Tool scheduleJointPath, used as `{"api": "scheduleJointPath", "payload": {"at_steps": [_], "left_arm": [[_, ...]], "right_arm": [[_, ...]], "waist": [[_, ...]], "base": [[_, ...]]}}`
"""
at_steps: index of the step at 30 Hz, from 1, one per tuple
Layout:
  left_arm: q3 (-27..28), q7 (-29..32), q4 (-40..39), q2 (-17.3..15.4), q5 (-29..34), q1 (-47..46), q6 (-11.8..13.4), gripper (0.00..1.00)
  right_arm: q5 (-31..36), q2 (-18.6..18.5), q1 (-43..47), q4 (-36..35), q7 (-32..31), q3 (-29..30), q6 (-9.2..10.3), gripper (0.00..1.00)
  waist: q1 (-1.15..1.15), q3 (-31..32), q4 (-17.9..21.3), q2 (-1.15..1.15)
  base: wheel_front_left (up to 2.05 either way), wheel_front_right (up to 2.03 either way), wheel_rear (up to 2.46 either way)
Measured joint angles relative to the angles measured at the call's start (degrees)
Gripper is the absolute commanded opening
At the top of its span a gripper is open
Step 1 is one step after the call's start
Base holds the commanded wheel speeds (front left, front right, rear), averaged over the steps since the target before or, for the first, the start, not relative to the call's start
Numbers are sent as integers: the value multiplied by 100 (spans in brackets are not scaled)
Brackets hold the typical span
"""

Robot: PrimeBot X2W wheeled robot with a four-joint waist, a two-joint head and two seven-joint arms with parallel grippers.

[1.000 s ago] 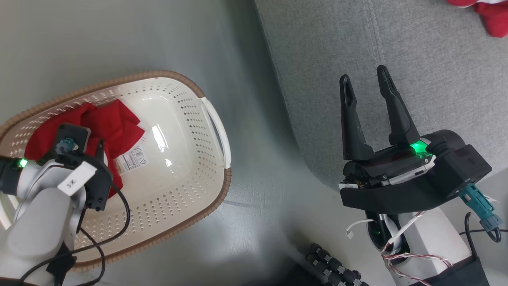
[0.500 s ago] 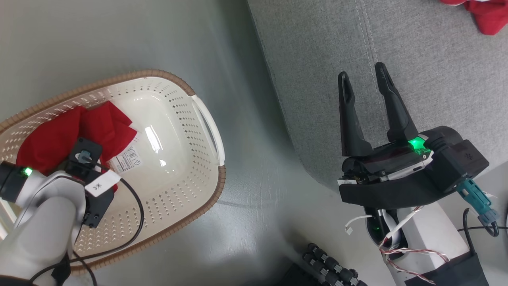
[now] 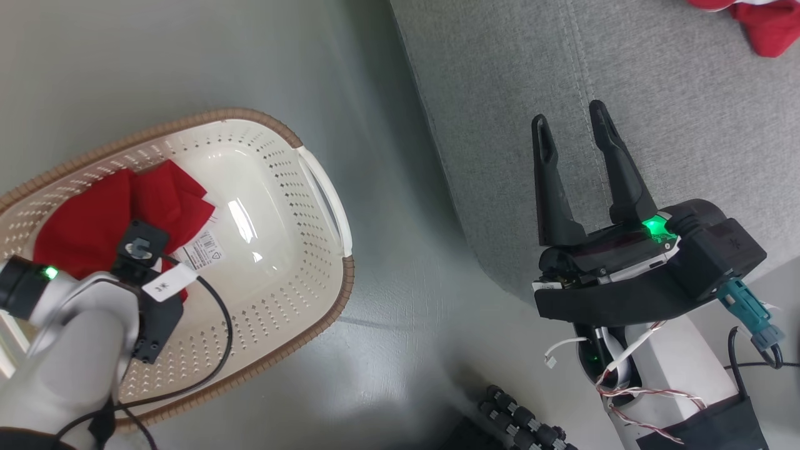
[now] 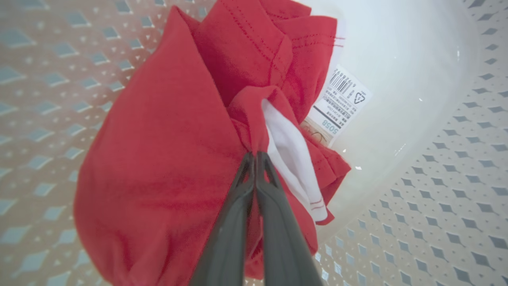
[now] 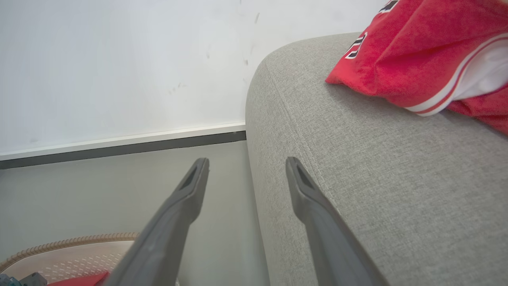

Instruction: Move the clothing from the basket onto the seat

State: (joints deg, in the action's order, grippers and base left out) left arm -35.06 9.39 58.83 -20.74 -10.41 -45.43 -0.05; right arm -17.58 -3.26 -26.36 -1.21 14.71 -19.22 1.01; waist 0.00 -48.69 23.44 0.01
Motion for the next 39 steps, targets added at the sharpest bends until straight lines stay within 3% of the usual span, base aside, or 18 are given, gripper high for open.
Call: {"api": "scheduleJointPath", "payload": {"at_steps": [10, 23, 39], "left_arm": [[-44, -300, 129, 296, -54, 18, -194, 0], [-32, -1212, 74, 795, -330, 267, -437, 0], [215, -2268, -580, 1401, -838, 500, -655, 0]], "right_arm": [[32, 15, -86, 171, 1, 91, -53, 100], [51, 20, -124, 431, 1, 431, -154, 100], [86, -303, 276, 777, 0, 898, -409, 100]], "waist": [[0, 285, -56, 0], [0, 1068, -236, 0], [-1, 2294, -979, -1]], "base": [[0, 0, 0], [0, 0, 0], [0, 0, 0]]}}
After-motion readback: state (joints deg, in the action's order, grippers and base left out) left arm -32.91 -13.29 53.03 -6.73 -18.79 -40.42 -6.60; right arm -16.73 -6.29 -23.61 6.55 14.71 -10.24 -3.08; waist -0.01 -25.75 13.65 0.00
